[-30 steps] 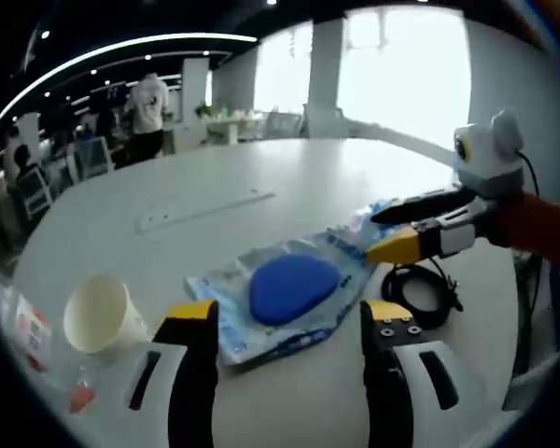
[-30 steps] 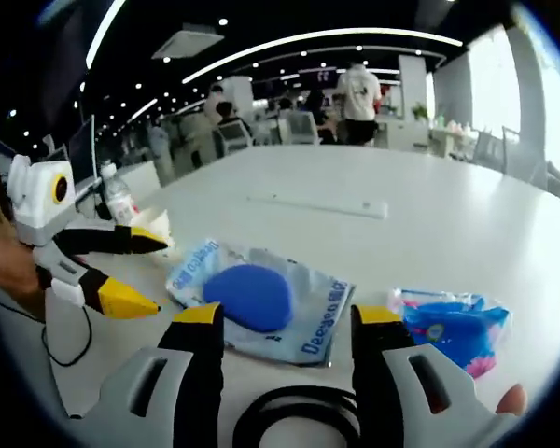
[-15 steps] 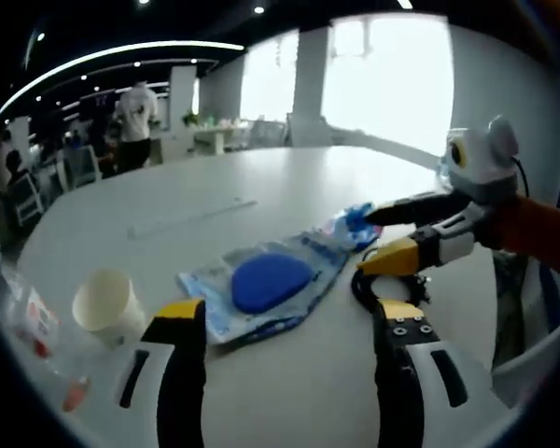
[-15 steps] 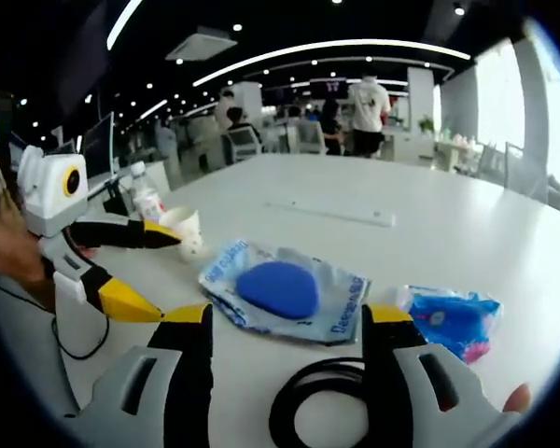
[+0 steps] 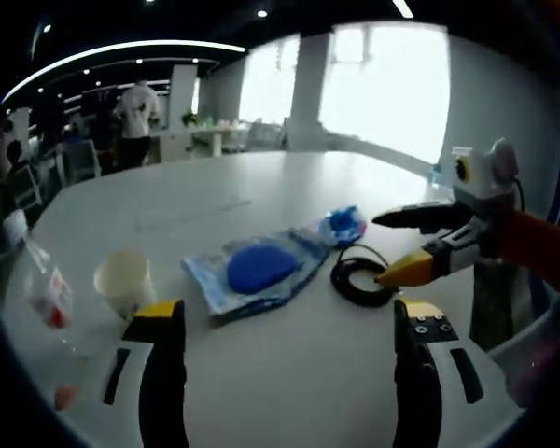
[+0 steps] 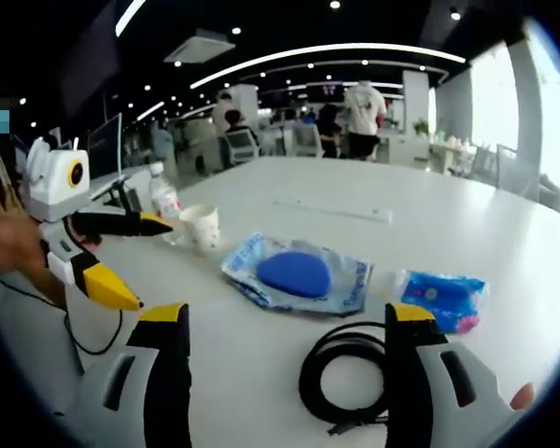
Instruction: Arrange the tabletop items into an orderly group along one side of the table until the central work area is clear of visible clutter.
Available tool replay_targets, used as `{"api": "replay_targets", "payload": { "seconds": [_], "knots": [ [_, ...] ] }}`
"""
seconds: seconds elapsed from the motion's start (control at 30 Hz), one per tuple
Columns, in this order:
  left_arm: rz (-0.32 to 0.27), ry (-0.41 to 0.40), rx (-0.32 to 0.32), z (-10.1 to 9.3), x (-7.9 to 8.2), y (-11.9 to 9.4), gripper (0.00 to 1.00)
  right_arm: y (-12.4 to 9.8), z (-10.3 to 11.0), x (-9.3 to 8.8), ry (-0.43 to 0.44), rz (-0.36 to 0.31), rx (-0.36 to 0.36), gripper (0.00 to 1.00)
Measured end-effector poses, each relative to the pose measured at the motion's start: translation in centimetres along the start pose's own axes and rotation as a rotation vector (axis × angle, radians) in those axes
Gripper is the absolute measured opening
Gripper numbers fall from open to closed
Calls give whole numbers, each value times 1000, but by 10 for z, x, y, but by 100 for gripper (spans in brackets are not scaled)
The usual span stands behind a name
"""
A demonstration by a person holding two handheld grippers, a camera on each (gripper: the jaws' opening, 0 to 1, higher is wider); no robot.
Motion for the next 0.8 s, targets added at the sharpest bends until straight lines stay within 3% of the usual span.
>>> {"api": "replay_targets", "payload": {
  "seconds": [0.37, 0.47, 0.8],
  "knots": [
    [-40, 2, 17, -2, 9, -43, 92, -32, 18, 9, -16, -26, -41, 89],
    [-55, 31, 32, -2, 11, -55, 92, -39, 22, 9, -24, -25, -50, 89],
    [-89, 11, 81, 6, 14, -93, 92, -61, 35, 10, -34, -33, -90, 89]
  ]
}}
Point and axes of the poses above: the point that each gripper's makers call its tool centre point, and the gripper's own axes: y roughly forward along the fingers, z roughly to its left, x roughly out of its top, the point moved 5 cm from there along -y, roughly backward along the fingers, and after that the axes turned 9 degrees about -z, right-handed, at the moved point
